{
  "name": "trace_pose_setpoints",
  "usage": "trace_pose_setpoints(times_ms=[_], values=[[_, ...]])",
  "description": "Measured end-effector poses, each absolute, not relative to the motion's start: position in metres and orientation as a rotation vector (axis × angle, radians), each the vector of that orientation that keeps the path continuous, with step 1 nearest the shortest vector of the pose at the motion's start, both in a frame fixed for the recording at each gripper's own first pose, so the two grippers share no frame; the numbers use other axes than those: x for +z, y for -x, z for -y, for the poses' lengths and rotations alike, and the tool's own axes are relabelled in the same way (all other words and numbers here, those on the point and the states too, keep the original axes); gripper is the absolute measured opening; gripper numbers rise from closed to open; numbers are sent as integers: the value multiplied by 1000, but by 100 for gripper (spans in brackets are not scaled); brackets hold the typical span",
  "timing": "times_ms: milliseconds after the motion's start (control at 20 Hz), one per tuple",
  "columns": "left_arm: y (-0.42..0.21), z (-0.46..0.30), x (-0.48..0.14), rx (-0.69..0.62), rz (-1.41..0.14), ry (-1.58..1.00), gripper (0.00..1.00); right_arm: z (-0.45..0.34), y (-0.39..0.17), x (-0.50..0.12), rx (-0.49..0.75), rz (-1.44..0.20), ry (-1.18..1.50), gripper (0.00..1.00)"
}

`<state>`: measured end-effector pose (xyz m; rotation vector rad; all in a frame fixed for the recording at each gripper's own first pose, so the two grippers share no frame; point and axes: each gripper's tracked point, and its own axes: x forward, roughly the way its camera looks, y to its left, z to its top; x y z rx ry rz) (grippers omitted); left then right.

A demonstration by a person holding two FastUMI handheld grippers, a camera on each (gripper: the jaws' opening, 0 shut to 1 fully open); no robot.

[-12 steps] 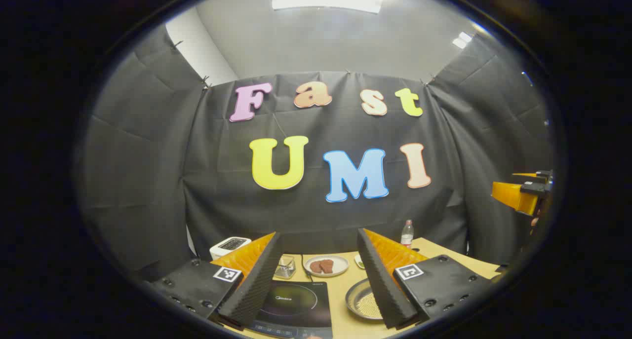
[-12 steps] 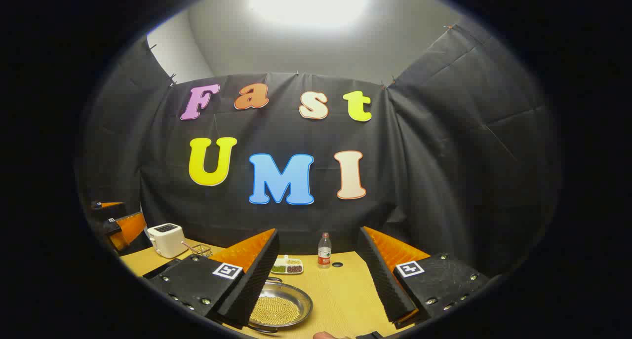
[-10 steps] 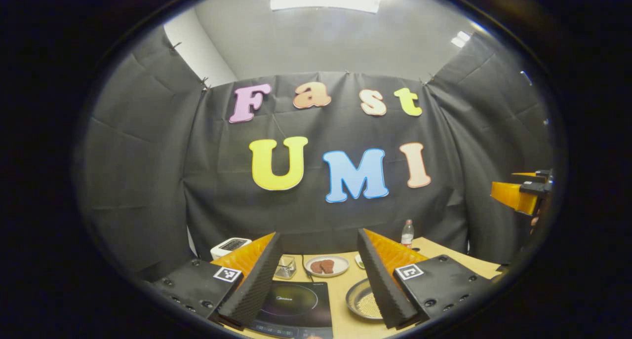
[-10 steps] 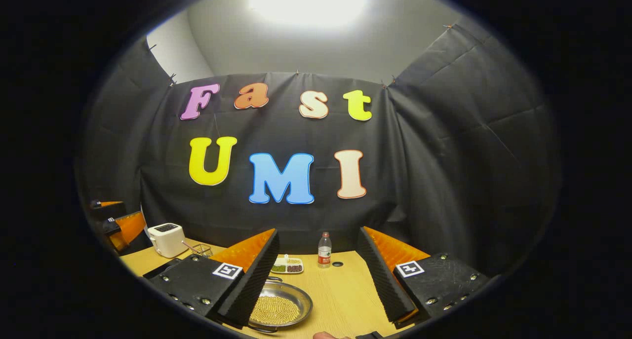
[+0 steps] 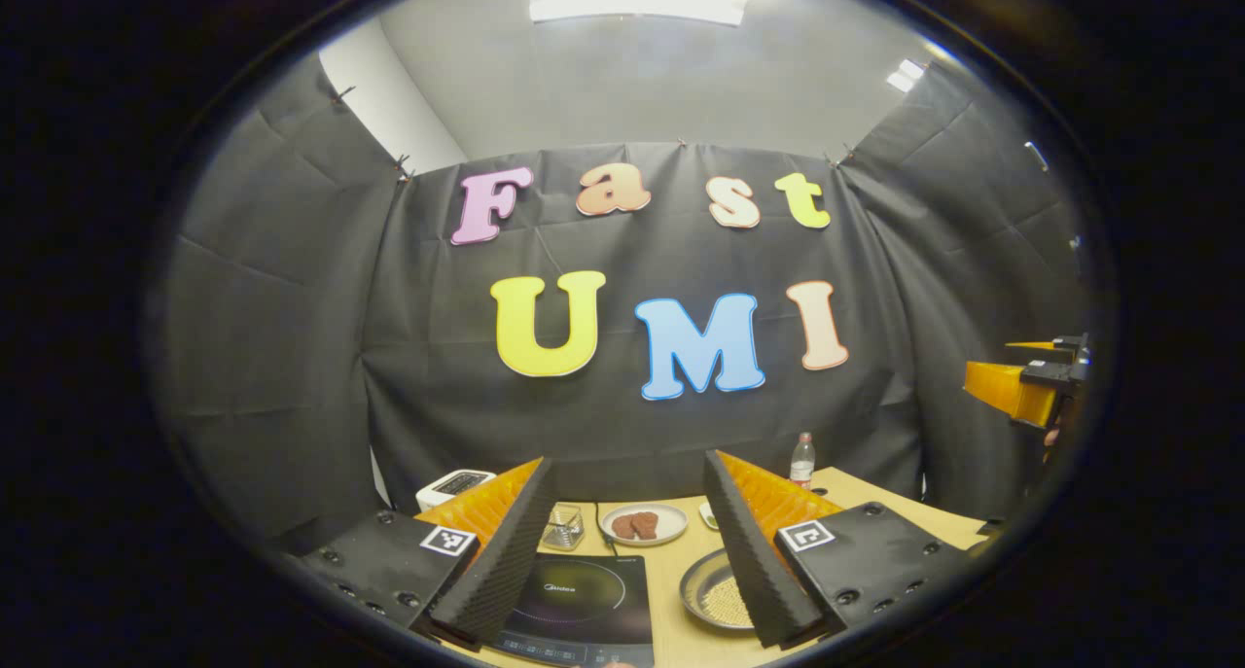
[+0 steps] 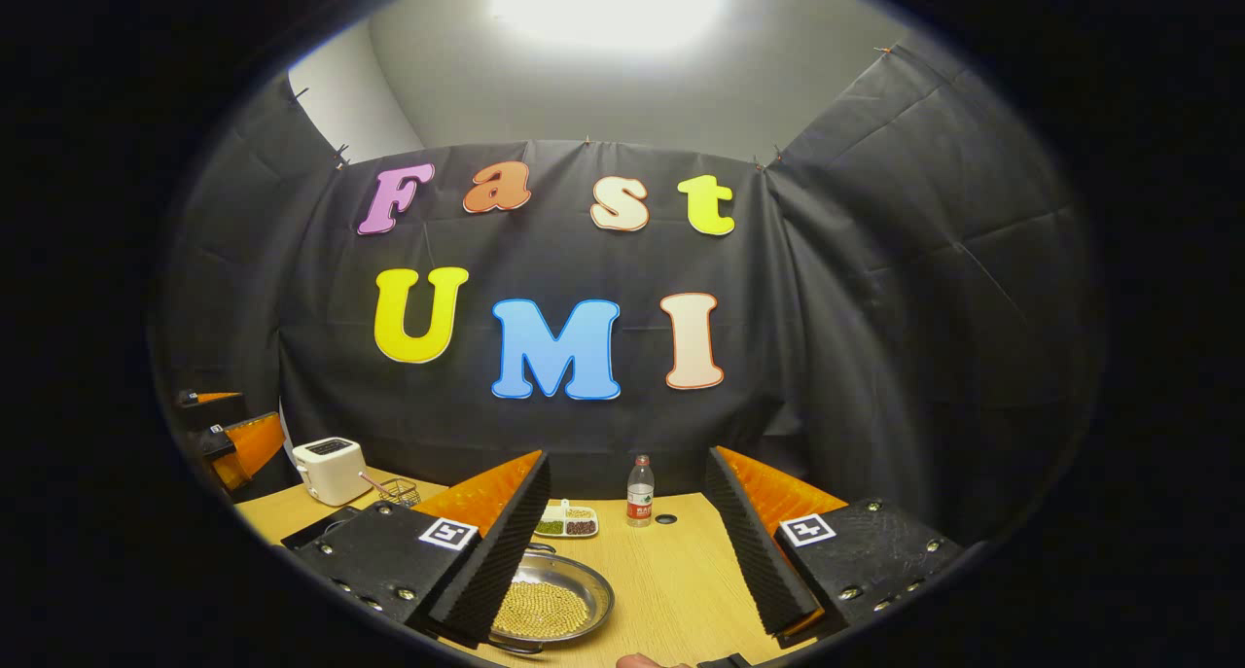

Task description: First push the handle of the pot to place it horizontally, then grasp the pot with both hands and set it on the induction cooktop.

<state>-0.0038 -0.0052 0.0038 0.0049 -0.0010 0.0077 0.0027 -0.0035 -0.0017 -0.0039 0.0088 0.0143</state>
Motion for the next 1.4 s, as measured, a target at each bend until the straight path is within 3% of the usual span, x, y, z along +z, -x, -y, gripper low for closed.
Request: trace_pose_setpoints(times_ms=[650, 800, 900, 1100, 1150, 1200, 1400], values=[[7, 3, 4, 28, -1, -10, 100, 3, -6, -7, 33, -28, -21, 97], [7, 3, 6, 34, 2, -10, 100, 4, -7, -9, 32, -30, -2, 84], [8, 2, 5, 36, -1, -12, 100, 2, -6, -9, 34, -29, 5, 63], [8, 2, 4, 42, -4, -10, 100, 2, -7, -10, 36, -31, 18, 65], [8, 1, 4, 44, -3, -11, 100, 3, -7, -6, 34, -24, 12, 46], [8, 1, 5, 46, 0, -14, 100, 2, -7, -9, 45, -23, 10, 35], [10, 2, 6, 53, 3, -14, 100, -12, -3, -11, 99, -40, 14, 35]])
